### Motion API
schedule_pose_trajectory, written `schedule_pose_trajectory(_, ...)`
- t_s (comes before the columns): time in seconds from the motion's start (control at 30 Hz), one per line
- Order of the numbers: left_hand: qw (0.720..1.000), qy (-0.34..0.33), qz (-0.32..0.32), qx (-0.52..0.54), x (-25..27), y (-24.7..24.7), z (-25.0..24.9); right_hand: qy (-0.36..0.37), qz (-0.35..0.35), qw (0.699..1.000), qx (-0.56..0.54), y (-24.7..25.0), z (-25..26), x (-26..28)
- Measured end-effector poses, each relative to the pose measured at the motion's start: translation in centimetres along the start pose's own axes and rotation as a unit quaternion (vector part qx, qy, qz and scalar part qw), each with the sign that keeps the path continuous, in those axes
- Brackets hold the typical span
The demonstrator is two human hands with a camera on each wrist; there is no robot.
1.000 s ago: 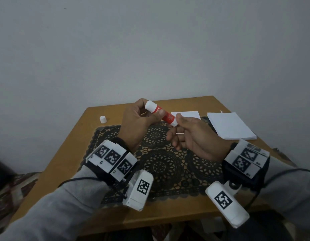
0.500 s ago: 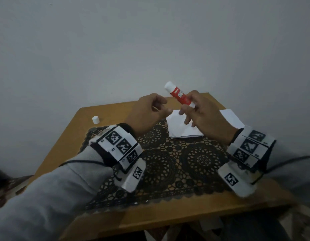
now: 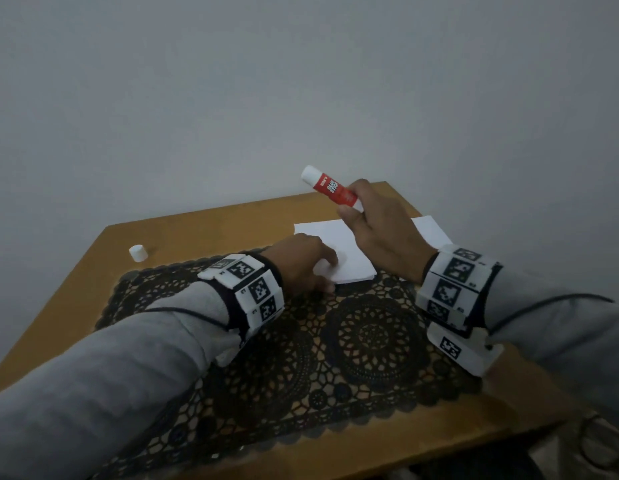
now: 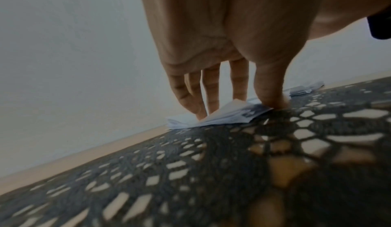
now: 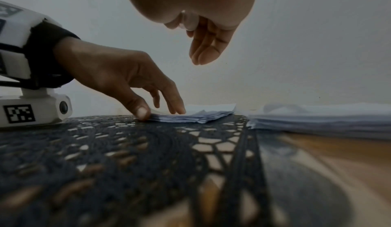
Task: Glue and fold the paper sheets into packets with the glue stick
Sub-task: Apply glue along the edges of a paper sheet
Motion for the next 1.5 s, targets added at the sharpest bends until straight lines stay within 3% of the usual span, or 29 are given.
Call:
schedule_pose_trajectory(0.27,0.996,-0.026,-0.088,-0.004,0.8,2.3,-1.2,0.006,-0.004,1.0,-0.006,-0.1,0.0,-0.1)
schedule_pose_trajectory(0.53,0.996,-0.01,-0.079,0.047,0.9,2.1,-0.2,0.001,0.0,1.0,-0.013,0.0,-0.1,0.0)
schedule_pose_trajectory(0.7,0.99,-0.02,-0.122,0.063,1.7,3.3,0.2,-0.005,-0.012,1.0,-0.007,0.3,-0.4,0.0)
schedule_pose_trajectory(1.03,0.972,-0.013,-0.209,0.106,10.0,5.6,5.7,-0.003,-0.012,1.0,-0.007,0.4,-0.2,0.0)
schedule_pose_trajectory(1.3,0.981,-0.075,-0.159,0.086,13.9,2.6,8.4,-0.009,-0.007,1.0,-0.016,0.3,-0.1,0.2)
schedule_pose_trajectory(1.5,0.992,-0.069,-0.089,0.052,13.6,-0.3,9.1,-0.011,-0.005,1.0,-0.013,0.3,-0.2,0.1)
Point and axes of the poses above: each hand's wrist, its own x-axis away from the middle knuckle, its own y-axis out of the back of the hand, z = x × y, the point moved 10 cm from there along -x, towards the middle knuckle, and after that the axes turned 8 degrees about y, right-handed, at the moved point
